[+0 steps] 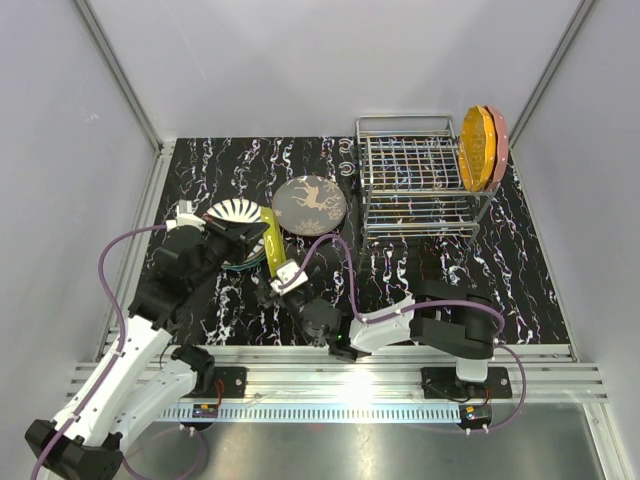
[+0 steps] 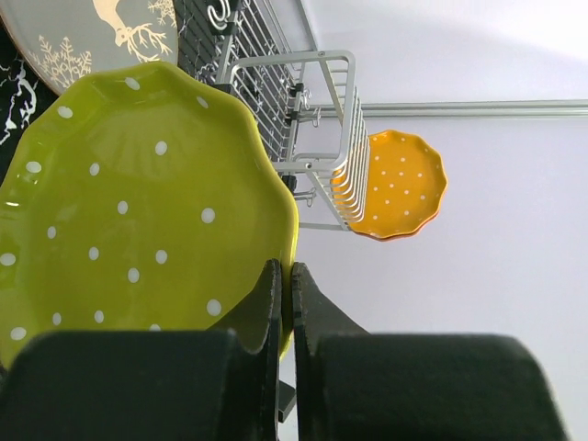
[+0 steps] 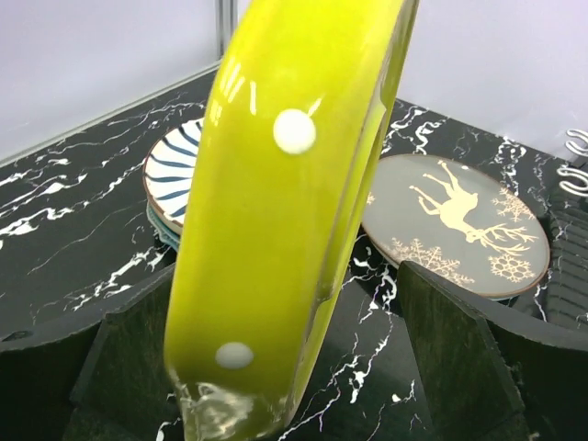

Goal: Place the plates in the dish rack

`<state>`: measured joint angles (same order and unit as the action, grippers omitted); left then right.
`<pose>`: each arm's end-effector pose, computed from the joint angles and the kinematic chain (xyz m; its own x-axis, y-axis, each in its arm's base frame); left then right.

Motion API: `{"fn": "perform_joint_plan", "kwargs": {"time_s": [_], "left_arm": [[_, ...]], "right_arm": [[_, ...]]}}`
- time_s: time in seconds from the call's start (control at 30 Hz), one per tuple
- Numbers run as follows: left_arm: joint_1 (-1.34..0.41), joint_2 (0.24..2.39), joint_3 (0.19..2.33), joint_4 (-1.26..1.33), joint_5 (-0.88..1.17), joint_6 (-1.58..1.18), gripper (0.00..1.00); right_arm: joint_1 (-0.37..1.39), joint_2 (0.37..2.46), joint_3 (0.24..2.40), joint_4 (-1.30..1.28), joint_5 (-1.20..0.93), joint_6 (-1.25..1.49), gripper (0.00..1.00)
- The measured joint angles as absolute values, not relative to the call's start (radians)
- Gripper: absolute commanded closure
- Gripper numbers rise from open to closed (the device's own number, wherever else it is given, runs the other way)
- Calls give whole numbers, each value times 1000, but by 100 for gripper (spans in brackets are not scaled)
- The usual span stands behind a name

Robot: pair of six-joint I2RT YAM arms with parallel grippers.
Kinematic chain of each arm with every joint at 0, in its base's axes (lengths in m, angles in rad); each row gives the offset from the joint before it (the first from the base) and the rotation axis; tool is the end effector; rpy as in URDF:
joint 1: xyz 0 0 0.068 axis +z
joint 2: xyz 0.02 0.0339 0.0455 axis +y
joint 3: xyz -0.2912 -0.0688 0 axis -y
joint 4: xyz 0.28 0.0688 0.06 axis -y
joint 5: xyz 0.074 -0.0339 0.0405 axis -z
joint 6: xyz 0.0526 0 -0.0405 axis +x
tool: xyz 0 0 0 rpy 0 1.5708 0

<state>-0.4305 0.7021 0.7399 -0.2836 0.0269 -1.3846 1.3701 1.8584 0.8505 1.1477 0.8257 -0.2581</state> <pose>0.1793 -0.0839 0.3413 -0.4742 -0.8632 -0.1731 -0.1357 0.2659 -0.9544 0.1199 0.3954 0.2032 0.1594 -0.0845 -0.9836 -0.4950 0.8552 -0.1537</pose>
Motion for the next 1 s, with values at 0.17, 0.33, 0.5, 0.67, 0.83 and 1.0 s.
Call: {"fn": "perform_joint_plan", "kwargs": {"time_s": [0.17,0.33,0.5,0.67,0.83,1.0], "left_arm": [[-431,699,740,-285,26,-1405,100],[-431,691,740,-285,27,-1426,100],[-431,682,740,-284,26,-1449,100],[-431,678,740,-284,22,-1460,100],[-429,675,740,-287,9,-1465,100],[-427,667,739,-297,-5,-1467,100]], "right_arm": [[1370,1869,850,1220,849,-294,5],[1370,1869,848,1244,851,-294,20],[1370,1869,832,1244,850,-281,25],[1370,1869,817,1244,852,-273,38],[1370,1861,799,1241,853,-273,60],[1370,1811,769,1206,852,-271,75]]}}
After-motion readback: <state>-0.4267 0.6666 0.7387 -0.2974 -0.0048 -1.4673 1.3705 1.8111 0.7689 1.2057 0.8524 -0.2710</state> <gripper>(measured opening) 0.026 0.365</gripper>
